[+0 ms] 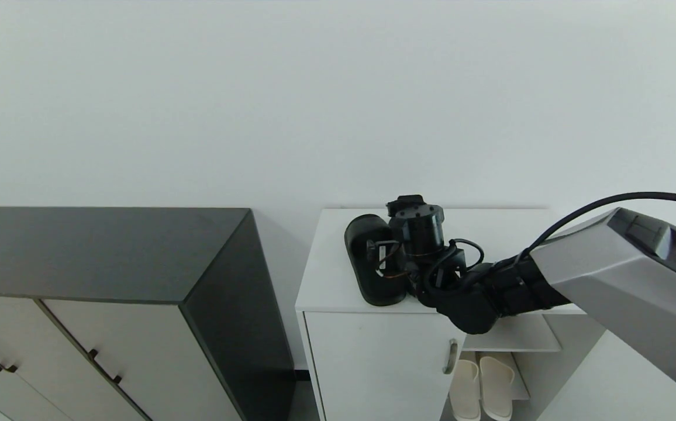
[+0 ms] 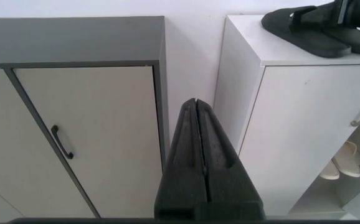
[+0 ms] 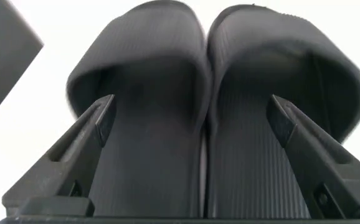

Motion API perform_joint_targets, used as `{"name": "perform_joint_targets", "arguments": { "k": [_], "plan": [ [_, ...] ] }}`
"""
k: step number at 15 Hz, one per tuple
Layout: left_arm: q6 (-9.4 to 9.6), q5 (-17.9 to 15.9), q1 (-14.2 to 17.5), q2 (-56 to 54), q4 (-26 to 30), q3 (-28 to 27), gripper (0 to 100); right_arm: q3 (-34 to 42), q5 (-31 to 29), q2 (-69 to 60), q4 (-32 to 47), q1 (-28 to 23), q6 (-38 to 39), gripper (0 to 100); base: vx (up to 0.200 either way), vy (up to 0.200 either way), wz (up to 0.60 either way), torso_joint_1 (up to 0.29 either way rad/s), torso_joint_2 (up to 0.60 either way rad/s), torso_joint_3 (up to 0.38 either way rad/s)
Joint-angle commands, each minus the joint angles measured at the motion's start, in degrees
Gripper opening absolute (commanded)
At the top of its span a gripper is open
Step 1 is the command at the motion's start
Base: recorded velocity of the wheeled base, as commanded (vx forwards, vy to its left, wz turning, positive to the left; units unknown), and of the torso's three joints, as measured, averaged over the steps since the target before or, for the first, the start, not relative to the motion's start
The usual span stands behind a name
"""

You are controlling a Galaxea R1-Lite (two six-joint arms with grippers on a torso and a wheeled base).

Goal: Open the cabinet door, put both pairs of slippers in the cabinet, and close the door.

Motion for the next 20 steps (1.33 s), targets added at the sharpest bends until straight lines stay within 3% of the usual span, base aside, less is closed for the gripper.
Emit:
{"name": "perform_joint_targets", "arguments": {
  "k": [1, 5, 6, 11, 14, 20],
  "plan": [
    [-0.07, 0.0, 0.0, 0.0, 0.0, 0.0, 0, -4.7, 0.0, 3.7, 1.7, -0.8, 0.0, 100, 0.0, 0.0, 0.0, 0.0, 0.0, 0.0],
    [-0.07, 0.0, 0.0, 0.1, 0.0, 0.0, 0, -9.6, -0.1, 7.1, 2.5, -1.4, -0.1, 100, 0.0, 0.0, 0.0, 0.0, 0.0, 0.0],
    [-0.07, 0.0, 0.0, 0.0, 0.0, 0.0, 0, -10.0, -0.1, 7.1, 2.6, -1.4, -0.1, 0, 0.0, 0.0, 0.0, 0.0, 0.0, 0.0],
    [-0.07, 0.1, 0.0, 0.0, 0.0, 0.0, 0, -9.3, -0.5, 5.1, 2.2, -1.2, -0.2, 0, 0.0, 0.0, 0.0, 0.0, 0.0, 0.0],
    [-0.07, 0.1, 0.0, 0.0, 0.0, 0.0, 0, -4.9, -0.1, 0.0, 2.4, 1.0, -0.3, 0, 0.0, 0.0, 0.0, 0.0, 0.0, 0.0],
    [-0.07, 0.1, 0.0, 0.0, 0.0, 0.0, 0, 13.6, 1.8, -11.6, -1.7, 5.7, -0.5, 0, 0.0, 0.0, 0.0, 0.0, 0.0, 0.0]
  ]
}}
